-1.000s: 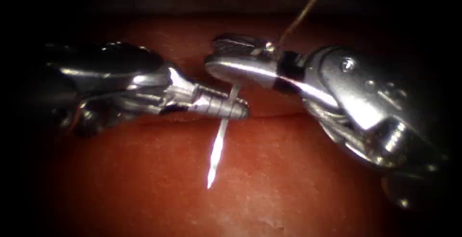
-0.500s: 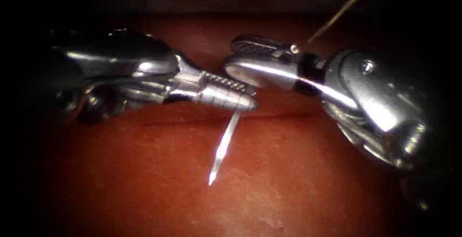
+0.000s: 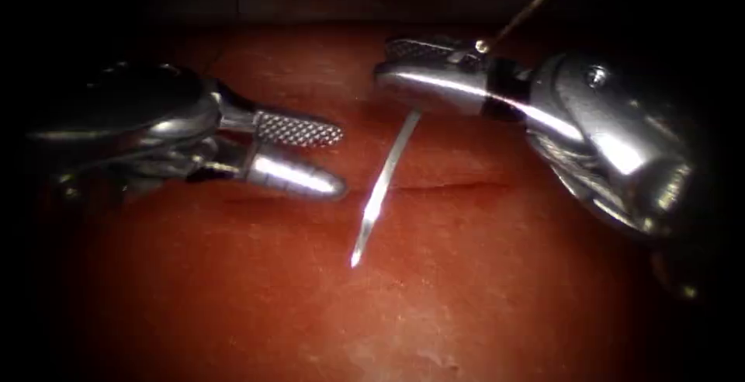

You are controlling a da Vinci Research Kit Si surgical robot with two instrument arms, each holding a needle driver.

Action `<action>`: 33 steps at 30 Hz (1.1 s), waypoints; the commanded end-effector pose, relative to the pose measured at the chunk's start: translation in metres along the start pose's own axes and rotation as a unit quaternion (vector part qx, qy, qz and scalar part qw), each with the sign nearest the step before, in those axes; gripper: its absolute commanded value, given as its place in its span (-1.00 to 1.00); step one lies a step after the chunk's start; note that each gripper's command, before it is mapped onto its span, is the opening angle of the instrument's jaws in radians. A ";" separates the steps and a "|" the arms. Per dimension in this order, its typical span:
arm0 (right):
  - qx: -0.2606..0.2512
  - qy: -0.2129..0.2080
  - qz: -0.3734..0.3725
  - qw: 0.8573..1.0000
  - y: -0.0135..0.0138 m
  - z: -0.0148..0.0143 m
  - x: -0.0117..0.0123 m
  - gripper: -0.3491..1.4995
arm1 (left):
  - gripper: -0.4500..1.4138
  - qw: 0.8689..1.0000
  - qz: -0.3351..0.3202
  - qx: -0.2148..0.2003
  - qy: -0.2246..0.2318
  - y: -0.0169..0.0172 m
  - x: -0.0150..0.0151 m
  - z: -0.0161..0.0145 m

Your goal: Wound Closure

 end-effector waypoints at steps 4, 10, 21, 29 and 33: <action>0.028 -0.012 -0.016 0.999 0.0010 0.0022 -0.0029 -1.00 | 0.33 0.996 0.075 0.053 -0.020 -0.0007 -0.0016 -0.0002; 0.038 -0.022 -0.054 0.998 0.0028 0.0028 -0.0031 -1.00 | 0.23 0.982 0.150 0.095 -0.063 -0.0021 -0.0057 0.0006; 0.052 -0.034 -0.154 0.986 0.0076 0.0049 -0.0026 -1.00 | 0.14 0.973 0.164 0.135 -0.087 -0.0058 -0.0102 0.0011; 0.068 -0.033 -0.198 0.977 0.0059 0.0082 -0.0034 -1.00 | 0.12 0.973 0.160 0.145 -0.083 -0.0056 -0.0103 0.0017; 0.075 -0.031 -0.232 0.969 0.0052 0.0098 -0.0039 -1.00 | 0.12 0.973 0.158 0.148 -0.082 -0.0052 -0.0106 0.0026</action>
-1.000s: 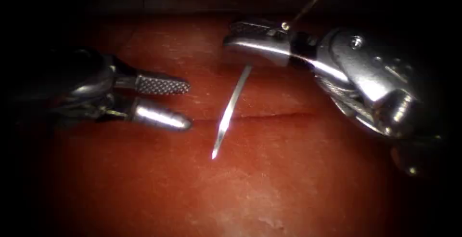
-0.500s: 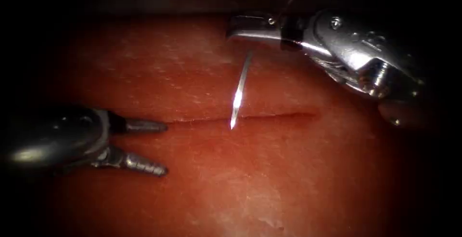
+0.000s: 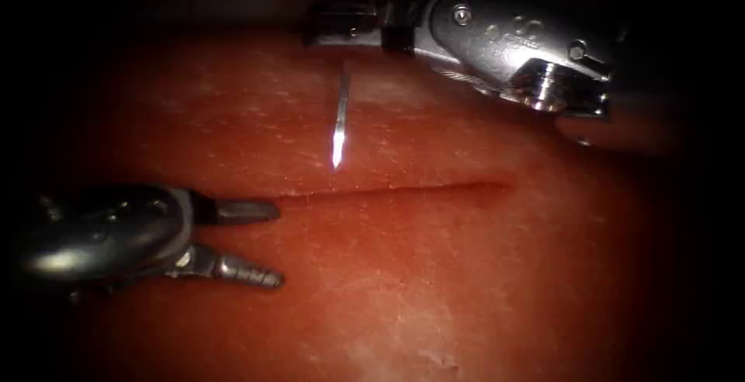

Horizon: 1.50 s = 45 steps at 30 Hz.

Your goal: Wound Closure

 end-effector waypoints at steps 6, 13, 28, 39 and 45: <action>0.005 0.002 -0.056 0.998 -0.0001 0.0022 -0.0014 -1.00 | 0.12 1.000 0.005 -0.006 -0.004 0.0000 -0.0010 0.0030; 0.000 0.008 -0.067 0.998 -0.0007 0.0030 -0.0021 -1.00 | 0.12 1.000 -0.010 -0.006 -0.006 -0.0010 -0.0028 0.0047; -0.001 0.012 -0.095 0.995 -0.0016 0.0044 -0.0033 -1.00 | 0.12 1.000 -0.023 -0.009 -0.013 -0.0022 -0.0045 0.0055; 0.002 0.014 -0.115 0.993 -0.0021 0.0049 -0.0035 -1.00 | 0.11 0.999 -0.026 -0.010 -0.017 -0.0025 -0.0052 0.0056; 0.002 0.015 -0.119 0.993 -0.0021 0.0049 -0.0036 -1.00 | 0.11 0.999 -0.026 -0.011 -0.017 -0.0025 -0.0052 0.0055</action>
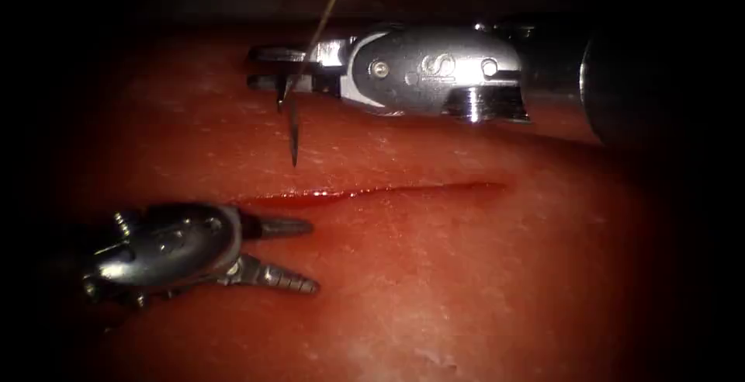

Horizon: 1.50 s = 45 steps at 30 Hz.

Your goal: Wound Closure

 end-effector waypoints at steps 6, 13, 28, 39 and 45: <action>0.000 0.002 -0.002 1.000 0.0002 0.0009 -0.0003 -1.00 | 0.11 1.000 0.001 -0.001 0.000 -0.0002 -0.0001 0.0007; 0.000 0.002 -0.008 1.000 -0.0003 0.0013 -0.0008 -1.00 | 0.10 1.000 0.001 -0.001 0.000 -0.0002 -0.0001 0.0007; 0.019 -0.009 -0.073 0.997 -0.0024 0.0015 -0.0014 -1.00 | 0.10 1.000 0.002 -0.002 0.000 -0.0002 -0.0003 0.0004; 0.038 -0.003 -0.138 0.990 -0.0056 0.0010 -0.0017 -1.00 | 0.10 1.000 0.002 -0.004 -0.001 -0.0002 -0.0005 0.0001; 0.057 0.004 -0.156 0.986 -0.0072 0.0006 -0.0026 -1.00 | 0.10 1.000 0.001 -0.004 -0.004 -0.0002 -0.0008 -0.0001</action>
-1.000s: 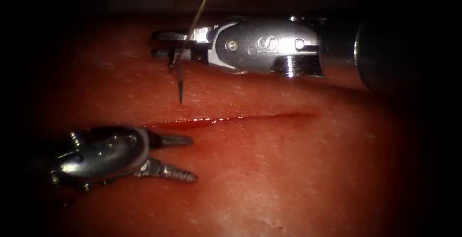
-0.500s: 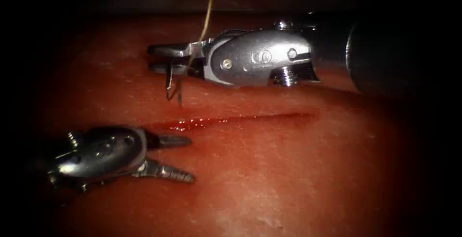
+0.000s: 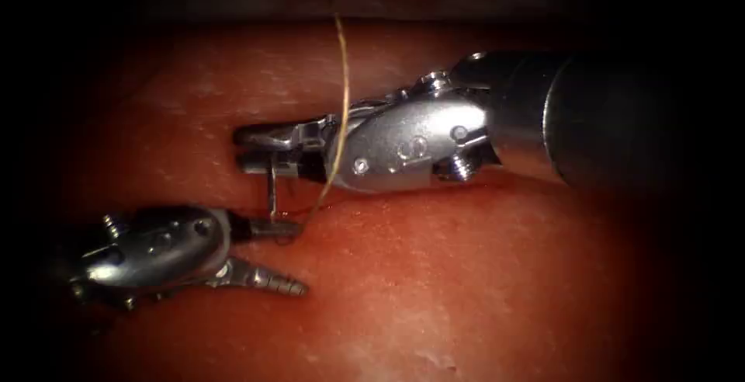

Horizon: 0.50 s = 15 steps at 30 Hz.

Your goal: Wound Closure

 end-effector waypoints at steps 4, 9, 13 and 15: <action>-0.003 -0.017 -0.016 1.000 -0.0003 0.0001 -0.0004 -1.00 | 0.10 1.000 -0.002 0.000 -0.001 -0.0003 -0.0004 0.0008; 0.003 -0.023 -0.019 1.000 -0.0011 -0.0009 -0.0007 -1.00 | 0.09 1.000 -0.001 0.000 -0.005 -0.0002 -0.0006 0.0008; 0.007 -0.028 -0.023 0.999 -0.0020 -0.0014 -0.0011 -1.00 | 0.09 1.000 -0.001 0.000 -0.006 -0.0002 -0.0008 0.0008; 0.007 -0.027 -0.013 1.000 -0.0022 -0.0016 -0.0015 -1.00 | 0.09 1.000 0.000 0.000 -0.006 -0.0002 -0.0008 0.0008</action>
